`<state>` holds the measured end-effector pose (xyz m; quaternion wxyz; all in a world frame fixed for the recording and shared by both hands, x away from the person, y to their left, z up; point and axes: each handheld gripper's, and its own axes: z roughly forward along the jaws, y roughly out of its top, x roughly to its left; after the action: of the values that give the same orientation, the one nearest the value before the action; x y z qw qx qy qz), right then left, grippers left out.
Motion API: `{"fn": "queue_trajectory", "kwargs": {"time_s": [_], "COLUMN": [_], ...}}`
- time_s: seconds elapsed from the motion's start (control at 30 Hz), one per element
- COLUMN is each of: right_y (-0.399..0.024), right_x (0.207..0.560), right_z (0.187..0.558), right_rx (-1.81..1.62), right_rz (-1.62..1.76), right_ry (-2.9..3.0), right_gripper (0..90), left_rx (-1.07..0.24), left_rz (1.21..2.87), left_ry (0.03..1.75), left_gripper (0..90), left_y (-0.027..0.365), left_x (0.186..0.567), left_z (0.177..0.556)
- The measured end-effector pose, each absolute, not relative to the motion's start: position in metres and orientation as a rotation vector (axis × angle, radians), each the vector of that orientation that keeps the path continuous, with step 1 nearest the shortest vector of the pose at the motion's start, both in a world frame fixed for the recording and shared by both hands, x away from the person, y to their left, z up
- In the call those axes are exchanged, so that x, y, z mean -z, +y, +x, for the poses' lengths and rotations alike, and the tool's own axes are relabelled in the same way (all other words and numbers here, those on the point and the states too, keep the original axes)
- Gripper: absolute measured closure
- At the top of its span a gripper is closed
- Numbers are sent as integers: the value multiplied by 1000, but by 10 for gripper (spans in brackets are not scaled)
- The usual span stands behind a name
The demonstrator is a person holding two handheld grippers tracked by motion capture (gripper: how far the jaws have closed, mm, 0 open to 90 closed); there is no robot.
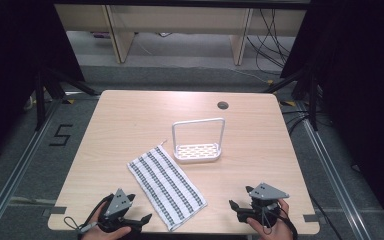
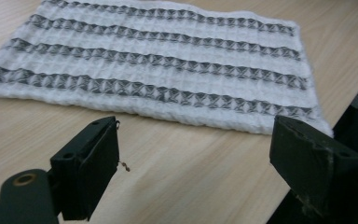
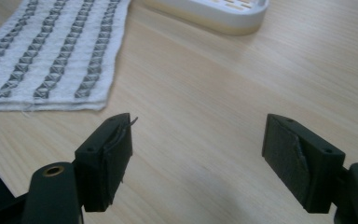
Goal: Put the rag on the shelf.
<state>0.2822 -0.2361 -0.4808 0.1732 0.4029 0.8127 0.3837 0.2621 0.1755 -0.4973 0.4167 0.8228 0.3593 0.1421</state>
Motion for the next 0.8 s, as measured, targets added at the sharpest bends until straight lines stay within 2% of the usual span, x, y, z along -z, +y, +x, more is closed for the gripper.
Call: {"fn": "queue_trajectory", "kwargs": {"time_s": [0.43,0.8], "right_y": [-193,-179], "right_x": [484,488], "right_z": [288,295], "right_rx": [-1102,-1094], "right_rz": [957,935], "right_ry": [2442,2501], "right_gripper": [353,401], "left_rx": [-261,-226], "left_rz": [2143,2190], "left_ry": [758,664], "left_gripper": [236,321], "left_y": [148,124], "left_x": [496,500], "left_z": [250,245]}}
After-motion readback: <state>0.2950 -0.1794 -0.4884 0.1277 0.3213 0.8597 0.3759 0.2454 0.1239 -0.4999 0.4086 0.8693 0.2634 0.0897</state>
